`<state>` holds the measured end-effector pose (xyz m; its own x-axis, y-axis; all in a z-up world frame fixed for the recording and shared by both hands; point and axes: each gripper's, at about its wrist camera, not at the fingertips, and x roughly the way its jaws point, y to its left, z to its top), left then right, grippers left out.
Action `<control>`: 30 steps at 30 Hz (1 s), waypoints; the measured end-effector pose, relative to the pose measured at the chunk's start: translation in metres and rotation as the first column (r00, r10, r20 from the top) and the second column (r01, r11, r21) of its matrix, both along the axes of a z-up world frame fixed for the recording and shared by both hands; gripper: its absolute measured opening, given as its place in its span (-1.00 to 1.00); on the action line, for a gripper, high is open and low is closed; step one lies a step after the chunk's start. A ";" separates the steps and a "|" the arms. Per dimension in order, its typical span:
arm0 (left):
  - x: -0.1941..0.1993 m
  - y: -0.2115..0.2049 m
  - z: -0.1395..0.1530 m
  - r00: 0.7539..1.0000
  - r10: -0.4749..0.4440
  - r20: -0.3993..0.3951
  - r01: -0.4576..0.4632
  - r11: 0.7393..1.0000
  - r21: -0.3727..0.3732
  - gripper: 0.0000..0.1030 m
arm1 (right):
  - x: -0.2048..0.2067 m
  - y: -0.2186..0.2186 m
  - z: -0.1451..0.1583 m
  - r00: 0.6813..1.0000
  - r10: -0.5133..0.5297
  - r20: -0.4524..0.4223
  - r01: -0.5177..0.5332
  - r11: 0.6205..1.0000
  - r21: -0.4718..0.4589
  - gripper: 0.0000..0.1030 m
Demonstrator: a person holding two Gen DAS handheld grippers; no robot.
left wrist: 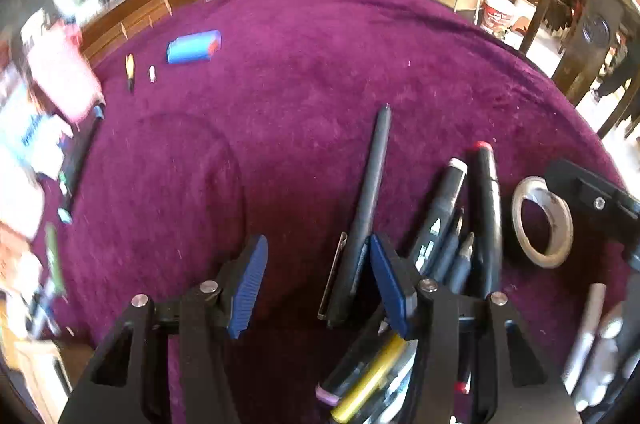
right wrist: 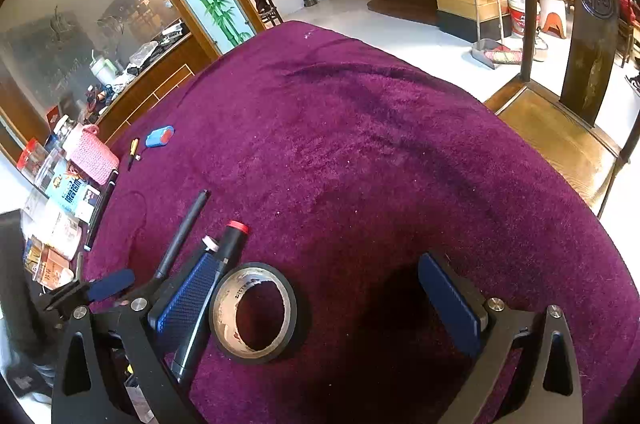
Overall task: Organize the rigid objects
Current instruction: 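Grasp a black pen with the left tool while the right tool grasps the black tape roll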
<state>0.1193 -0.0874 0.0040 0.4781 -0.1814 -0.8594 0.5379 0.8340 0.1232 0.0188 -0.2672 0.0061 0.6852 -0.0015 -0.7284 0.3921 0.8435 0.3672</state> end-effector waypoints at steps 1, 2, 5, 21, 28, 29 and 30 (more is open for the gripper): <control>0.002 -0.003 0.000 1.000 -0.002 0.006 0.002 1.000 0.012 0.01 | 0.000 0.000 0.000 1.000 0.000 -0.001 0.000 1.000 -0.002 0.98; 0.003 -0.009 0.000 1.000 -0.008 0.017 0.007 0.999 0.037 0.01 | 0.000 0.000 0.000 1.000 0.000 -0.001 0.000 1.000 -0.003 0.98; -0.001 -0.021 0.000 0.997 -0.048 0.063 0.042 0.995 0.096 -0.21 | 0.000 0.000 0.000 1.000 -0.001 -0.001 0.001 1.000 -0.005 0.99; -0.083 0.097 0.080 0.998 0.064 -0.013 -0.064 0.918 -0.392 -0.80 | -0.002 -0.008 -0.001 0.999 -0.006 0.038 0.004 0.999 0.043 0.98; -0.164 0.187 0.089 0.985 0.170 -0.030 -0.156 0.800 -0.580 -0.79 | -0.005 -0.014 -0.001 0.997 -0.008 0.075 0.002 0.997 0.083 0.98; -0.176 0.203 0.088 0.980 0.196 -0.039 -0.179 0.775 -0.606 -0.79 | -0.006 -0.015 -0.001 0.997 -0.007 0.081 0.000 0.996 0.091 0.98; -0.182 0.212 0.087 0.977 0.206 -0.049 -0.191 0.757 -0.625 -0.79 | -0.007 -0.015 -0.001 0.996 -0.008 0.087 -0.001 0.995 0.102 0.98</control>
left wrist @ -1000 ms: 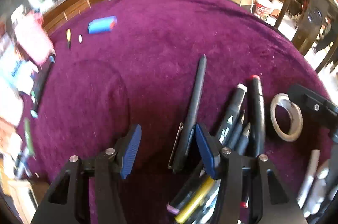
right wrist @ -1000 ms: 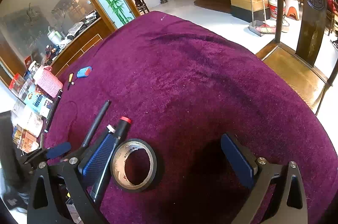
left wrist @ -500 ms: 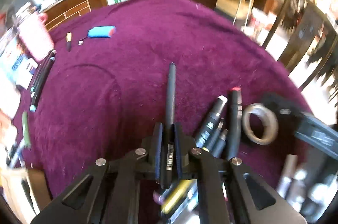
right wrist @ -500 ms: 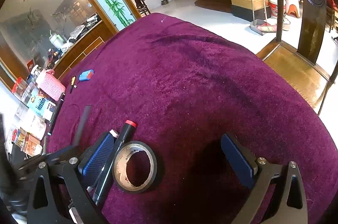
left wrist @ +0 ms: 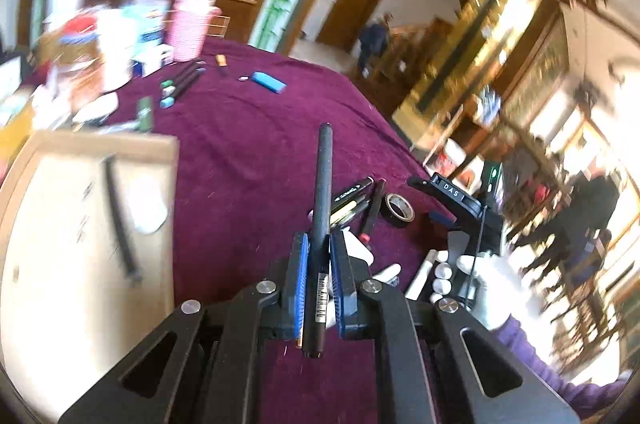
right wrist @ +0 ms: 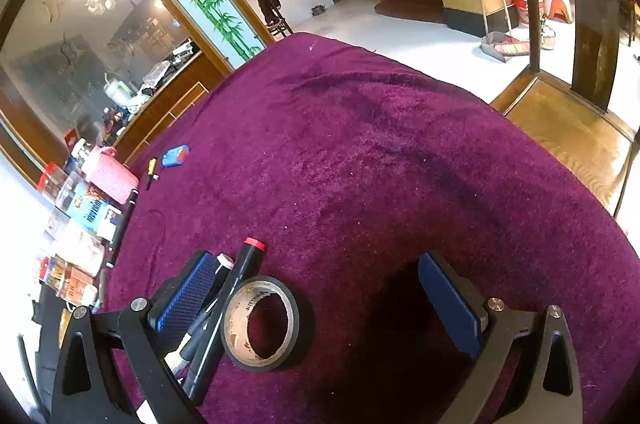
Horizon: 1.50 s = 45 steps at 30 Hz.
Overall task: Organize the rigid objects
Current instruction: 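Grasp a black pen with the left tool while the right tool grasps the black tape roll, then carry the pen and tape roll into the cardboard tray and release both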
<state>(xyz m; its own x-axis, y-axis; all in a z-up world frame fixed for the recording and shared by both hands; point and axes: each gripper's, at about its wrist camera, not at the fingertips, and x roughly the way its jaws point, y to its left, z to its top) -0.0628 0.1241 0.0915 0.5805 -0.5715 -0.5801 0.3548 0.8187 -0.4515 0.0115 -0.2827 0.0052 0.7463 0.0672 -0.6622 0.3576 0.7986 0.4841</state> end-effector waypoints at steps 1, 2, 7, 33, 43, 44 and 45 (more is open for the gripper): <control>-0.007 0.012 -0.001 1.000 0.014 -0.008 -0.015 0.999 -0.033 -0.79 | -0.001 -0.001 0.000 1.000 0.002 0.005 -0.002 1.000 0.015 0.98; -0.014 0.025 -0.001 0.999 0.032 -0.009 -0.033 0.998 -0.048 -0.79 | -0.001 -0.002 0.001 1.000 0.015 -0.004 -0.015 1.000 0.022 0.97; -0.029 0.063 -0.003 0.995 0.097 0.010 -0.097 0.995 -0.022 -0.79 | 0.005 0.023 0.011 0.980 0.129 -0.149 -0.148 0.981 -0.125 0.16; 0.045 0.157 -0.043 0.940 0.282 -0.192 -0.267 0.959 0.097 -0.79 | -0.005 0.210 0.094 0.820 0.568 -0.073 -0.567 0.788 -0.241 -0.77; 0.109 0.181 -0.083 0.882 0.357 -0.309 -0.333 0.934 0.128 -0.80 | 0.037 0.380 0.055 0.640 0.752 -0.159 -0.769 0.626 -0.129 -0.75; 0.112 0.184 -0.087 0.877 0.358 -0.322 -0.336 0.934 0.124 -0.79 | 0.043 0.390 0.053 0.634 0.754 -0.172 -0.773 0.619 -0.137 -0.75; 0.112 0.187 -0.089 0.879 0.353 -0.321 -0.338 0.935 0.103 -0.79 | 0.048 0.400 0.050 0.628 0.756 -0.186 -0.778 0.611 -0.146 -0.75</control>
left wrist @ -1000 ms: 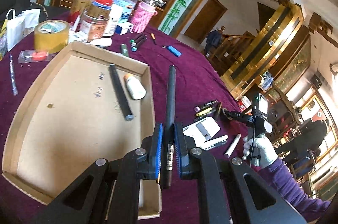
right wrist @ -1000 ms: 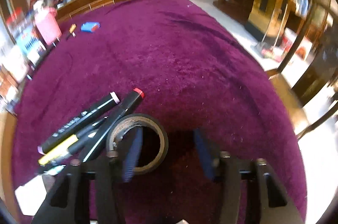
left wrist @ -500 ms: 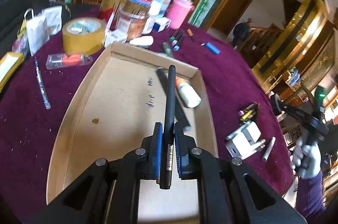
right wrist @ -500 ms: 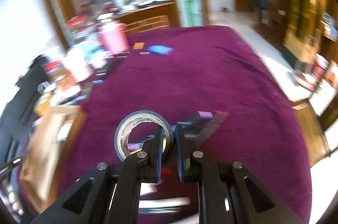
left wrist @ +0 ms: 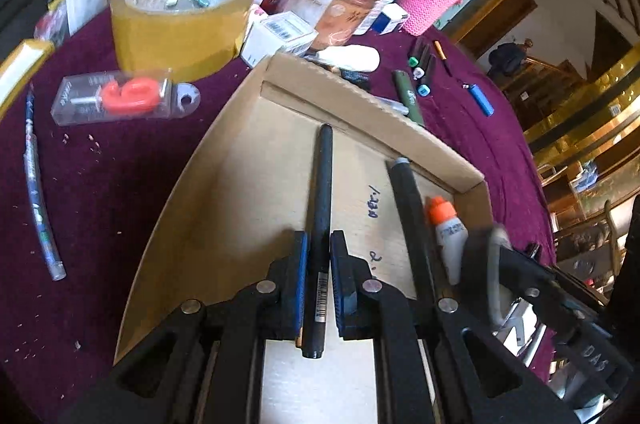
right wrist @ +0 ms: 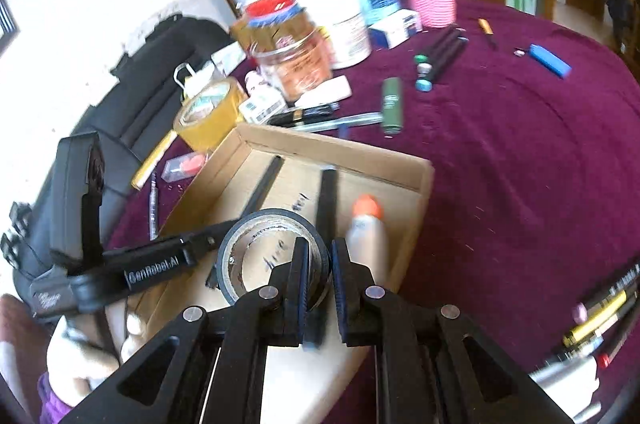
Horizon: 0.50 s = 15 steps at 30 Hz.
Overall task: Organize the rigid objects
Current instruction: 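Carry the pen and tape roll into the cardboard tray and release both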
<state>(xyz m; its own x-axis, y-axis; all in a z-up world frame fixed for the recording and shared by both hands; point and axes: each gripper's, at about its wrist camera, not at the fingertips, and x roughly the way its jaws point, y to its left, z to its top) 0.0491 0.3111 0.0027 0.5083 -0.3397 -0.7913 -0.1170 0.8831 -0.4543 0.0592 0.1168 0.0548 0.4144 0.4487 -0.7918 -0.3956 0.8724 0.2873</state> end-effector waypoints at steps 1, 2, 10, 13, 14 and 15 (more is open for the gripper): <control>0.000 0.001 0.000 1.000 -0.004 0.002 0.004 1.000 -0.003 -0.79 | 0.003 0.010 -0.004 1.000 0.009 -0.004 -0.009 1.000 -0.015 -0.75; 0.000 0.002 0.000 1.000 -0.006 0.005 0.006 1.000 -0.012 -0.79 | 0.007 0.018 -0.008 1.000 0.015 -0.009 -0.015 0.999 -0.030 -0.75; -0.026 0.022 0.021 0.996 0.033 0.081 -0.027 0.997 -0.073 -0.15 | 0.028 0.045 -0.028 0.999 0.027 -0.037 -0.031 0.995 -0.098 -0.71; -0.044 0.028 0.037 0.989 0.049 0.136 -0.038 0.996 -0.085 0.11 | 0.034 0.045 -0.030 0.999 0.018 -0.046 -0.022 0.996 -0.089 -0.65; -0.050 0.029 0.041 0.987 0.056 0.152 -0.043 0.996 -0.083 0.19 | 0.036 0.044 -0.028 0.999 0.008 -0.044 -0.011 0.997 -0.079 -0.62; -0.057 0.030 0.046 0.984 0.066 0.166 -0.053 0.995 -0.079 0.30 | 0.036 0.041 -0.026 0.999 -0.001 -0.040 -0.002 0.998 -0.067 -0.59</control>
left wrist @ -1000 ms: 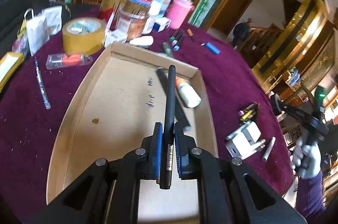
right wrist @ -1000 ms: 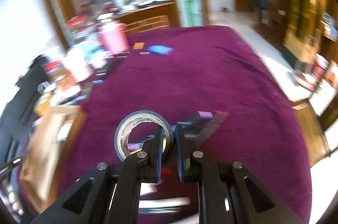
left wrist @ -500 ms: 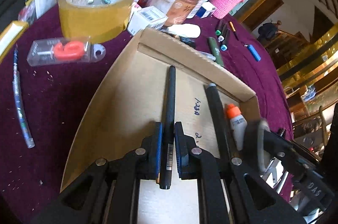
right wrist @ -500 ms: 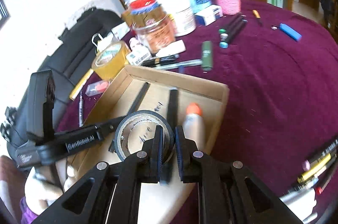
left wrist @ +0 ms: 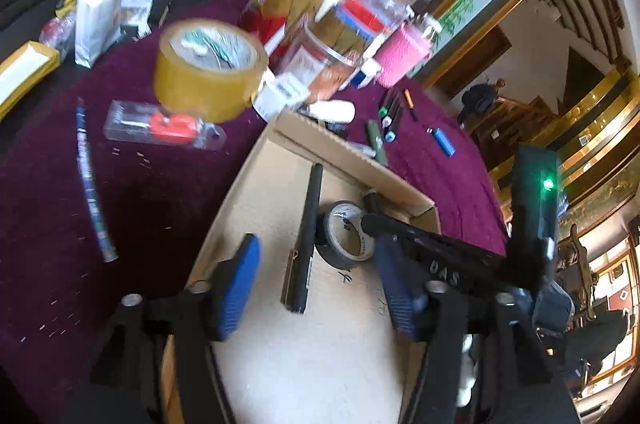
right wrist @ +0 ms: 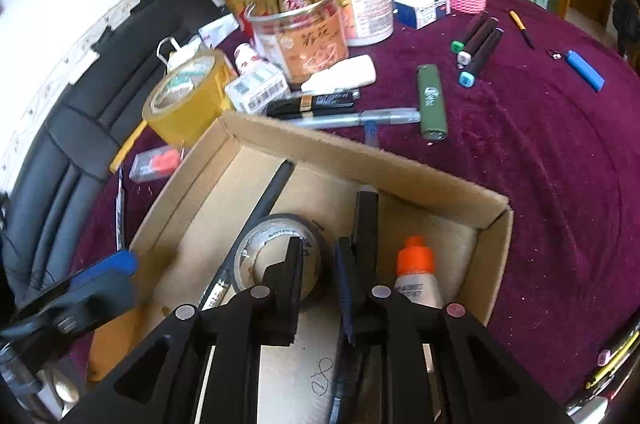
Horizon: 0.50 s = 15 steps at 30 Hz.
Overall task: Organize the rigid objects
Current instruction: 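Carry the pen and tape roll into the cardboard tray and release both, then grasp a black marker with pink cap from the pile with the left tool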
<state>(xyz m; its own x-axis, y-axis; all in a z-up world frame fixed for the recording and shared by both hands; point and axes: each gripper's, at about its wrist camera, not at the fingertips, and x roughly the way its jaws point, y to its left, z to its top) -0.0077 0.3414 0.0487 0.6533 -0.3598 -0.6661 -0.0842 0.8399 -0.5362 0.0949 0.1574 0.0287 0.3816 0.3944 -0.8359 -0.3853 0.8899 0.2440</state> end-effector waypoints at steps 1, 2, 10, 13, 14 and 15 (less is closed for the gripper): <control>-0.004 0.000 0.003 1.000 0.005 0.009 -0.005 1.000 0.000 0.34 | 0.001 -0.003 0.002 1.000 -0.006 0.006 0.006 1.000 0.009 -0.50; -0.011 -0.001 0.006 1.000 0.005 0.018 -0.005 1.000 -0.002 0.35 | 0.000 -0.007 0.007 1.000 -0.013 0.016 0.013 1.000 0.021 -0.38; -0.037 -0.033 0.027 0.997 -0.046 0.063 0.047 0.999 -0.021 0.50 | -0.045 -0.098 0.061 0.976 -0.107 0.188 0.092 0.992 0.087 0.32; -0.046 -0.059 0.035 0.991 -0.103 0.085 0.105 0.994 -0.018 0.60 | -0.064 -0.152 0.072 0.952 -0.191 0.239 0.170 0.980 0.104 0.48; -0.050 -0.074 0.037 0.987 -0.133 0.091 0.134 0.991 -0.011 0.61 | -0.069 -0.167 0.074 0.943 -0.218 0.251 0.198 0.975 0.104 0.49; -0.052 -0.083 0.038 0.984 -0.152 0.092 0.153 0.988 -0.005 0.61 | -0.075 -0.187 0.075 0.930 -0.255 0.264 0.236 0.966 0.104 0.49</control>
